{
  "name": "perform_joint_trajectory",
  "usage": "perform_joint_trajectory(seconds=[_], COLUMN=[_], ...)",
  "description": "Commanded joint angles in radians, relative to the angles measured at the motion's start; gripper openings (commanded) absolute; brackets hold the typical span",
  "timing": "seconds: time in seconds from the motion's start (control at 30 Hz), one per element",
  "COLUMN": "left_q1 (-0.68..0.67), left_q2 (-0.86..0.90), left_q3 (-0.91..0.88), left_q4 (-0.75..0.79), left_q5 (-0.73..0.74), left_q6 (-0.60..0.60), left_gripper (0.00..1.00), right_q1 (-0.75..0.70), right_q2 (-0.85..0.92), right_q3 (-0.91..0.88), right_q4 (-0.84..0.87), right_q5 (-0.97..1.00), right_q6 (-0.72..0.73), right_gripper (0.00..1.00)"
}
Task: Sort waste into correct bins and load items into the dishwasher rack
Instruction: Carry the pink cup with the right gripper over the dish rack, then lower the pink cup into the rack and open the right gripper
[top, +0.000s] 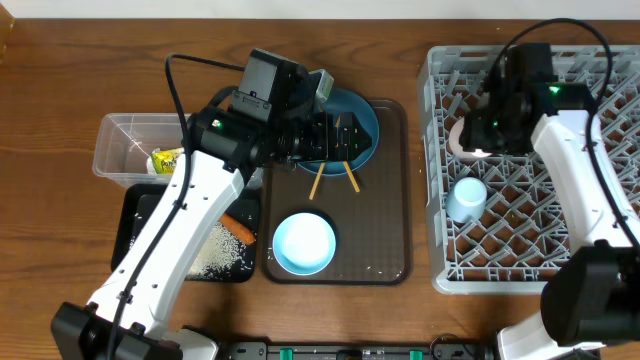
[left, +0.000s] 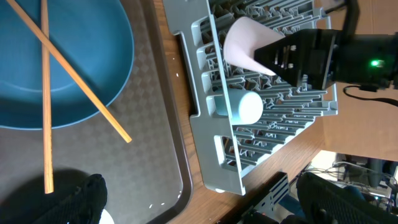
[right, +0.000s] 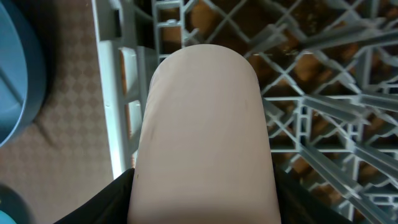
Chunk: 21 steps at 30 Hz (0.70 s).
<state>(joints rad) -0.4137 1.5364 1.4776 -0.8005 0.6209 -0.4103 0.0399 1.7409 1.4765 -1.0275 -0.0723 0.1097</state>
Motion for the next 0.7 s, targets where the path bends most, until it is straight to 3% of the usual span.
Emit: perform_joint_trajectory(seconds=[0.0,0.1,0.23,0.33,0.67], left_q1=[-0.002,-0.002,-0.002,-0.002,-0.002], left_q2=[0.001,0.001,0.001,0.001,0.001], left_q3=[-0.001,-0.001,-0.001,-0.001,-0.001], left_q4=[0.000,0.000,0.000,0.000,0.000], left_q5=[-0.009,-0.009,-0.009,-0.009,-0.009], left_q6=[0.014,0.014,0.014,0.014,0.014], left_gripper=[0.99,0.99,0.99,0.99,0.99], right_q1=[0.027,0.033,0.034,0.033,0.033], right_q2=[0.030,0.047,0.055,0.055,0.036], right_q3=[0.014,0.014,0.014,0.014,0.099], right_q4=[0.004,0.005,0.003,0.003,-0.067], right_q5=[-0.006,0.004,0.020,0.020,0.023], right_q6=[-0.014,-0.014,-0.014,-0.014,-0.037], right_gripper=[0.15,0.19,0.56,0.70,0.80])
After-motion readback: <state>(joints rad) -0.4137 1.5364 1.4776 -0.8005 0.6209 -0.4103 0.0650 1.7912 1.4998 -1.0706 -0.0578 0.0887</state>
